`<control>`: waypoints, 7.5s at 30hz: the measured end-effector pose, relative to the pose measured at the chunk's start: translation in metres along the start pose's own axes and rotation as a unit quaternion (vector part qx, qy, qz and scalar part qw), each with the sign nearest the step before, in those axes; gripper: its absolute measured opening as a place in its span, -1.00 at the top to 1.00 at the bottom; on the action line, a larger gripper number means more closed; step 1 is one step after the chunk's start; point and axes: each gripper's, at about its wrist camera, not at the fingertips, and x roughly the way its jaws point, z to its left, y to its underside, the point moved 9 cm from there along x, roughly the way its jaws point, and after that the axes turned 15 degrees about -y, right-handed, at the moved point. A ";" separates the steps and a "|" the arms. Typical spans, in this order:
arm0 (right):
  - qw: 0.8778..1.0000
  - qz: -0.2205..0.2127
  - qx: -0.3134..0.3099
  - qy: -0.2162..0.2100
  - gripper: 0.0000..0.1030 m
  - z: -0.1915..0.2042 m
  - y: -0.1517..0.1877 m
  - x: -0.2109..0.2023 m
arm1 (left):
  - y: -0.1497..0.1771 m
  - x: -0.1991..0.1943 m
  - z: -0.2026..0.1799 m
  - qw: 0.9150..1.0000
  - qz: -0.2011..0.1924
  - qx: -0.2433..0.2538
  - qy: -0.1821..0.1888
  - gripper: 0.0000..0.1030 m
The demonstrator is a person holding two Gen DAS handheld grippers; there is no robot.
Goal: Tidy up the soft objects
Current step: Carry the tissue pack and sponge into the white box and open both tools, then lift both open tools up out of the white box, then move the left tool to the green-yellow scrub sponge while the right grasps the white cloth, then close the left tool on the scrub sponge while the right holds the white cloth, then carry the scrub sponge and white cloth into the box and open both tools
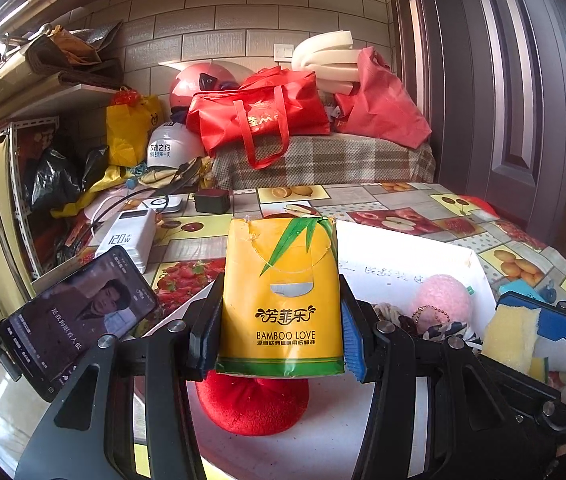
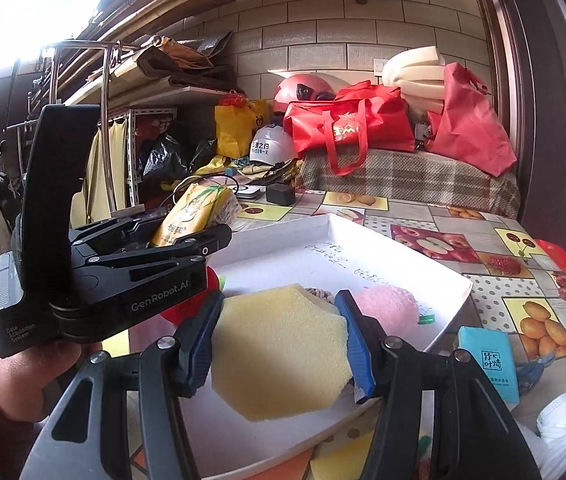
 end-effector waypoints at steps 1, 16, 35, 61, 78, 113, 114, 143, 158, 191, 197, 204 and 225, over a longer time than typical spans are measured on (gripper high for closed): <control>1.000 0.002 0.003 0.006 -0.09 -0.003 -0.001 0.004 | 0.000 0.002 0.000 1.000 0.002 -0.001 0.000 0.04; 0.997 0.005 0.049 0.058 -0.14 -0.040 -0.011 0.028 | 0.000 0.018 -0.013 0.999 0.018 0.027 0.006 0.03; 0.994 -0.029 0.050 0.093 -1.00 -0.045 -0.017 0.013 | -0.005 0.010 0.019 0.998 -0.009 -0.030 -0.054 -1.00; 0.994 -0.047 0.036 0.095 -1.00 -0.040 -0.023 0.006 | -0.013 -0.001 0.024 0.997 -0.035 -0.044 -0.058 -1.00; 0.992 -0.058 0.035 0.104 -1.00 -0.036 -0.022 -0.006 | -0.009 -0.011 0.044 0.993 -0.035 -0.101 -0.047 -1.00; 0.980 -0.006 0.144 0.135 -1.00 -0.175 0.060 -0.178 | 0.029 -0.118 -0.116 0.976 -0.025 0.098 0.195 -0.99; 0.982 0.006 0.136 0.132 -1.00 -0.174 0.061 -0.177 | 0.033 -0.122 -0.124 0.972 -0.021 0.111 0.204 -0.99; 0.967 0.132 0.213 0.050 0.12 -0.192 0.104 -0.128 | 0.067 -0.103 -0.184 0.952 0.112 0.147 0.242 -0.33; 0.967 0.135 0.209 0.053 0.12 -0.191 0.104 -0.126 | 0.062 -0.105 -0.189 0.959 0.081 0.169 0.213 -0.34; 0.989 -0.058 0.048 0.126 0.30 -0.130 0.031 -0.172 | 0.028 -0.128 -0.148 0.975 -0.032 0.096 0.197 0.48; 0.992 -0.053 0.047 0.107 0.30 -0.116 0.028 -0.155 | 0.024 -0.121 -0.127 0.980 -0.044 0.087 0.175 0.48; 0.993 -0.048 0.044 0.100 0.30 -0.107 0.028 -0.147 | 0.021 -0.108 -0.100 0.985 -0.044 0.064 0.152 0.48; 0.998 -0.013 0.017 0.057 0.30 -0.066 0.021 -0.088 | 0.008 -0.055 -0.023 0.997 -0.038 0.008 0.060 0.47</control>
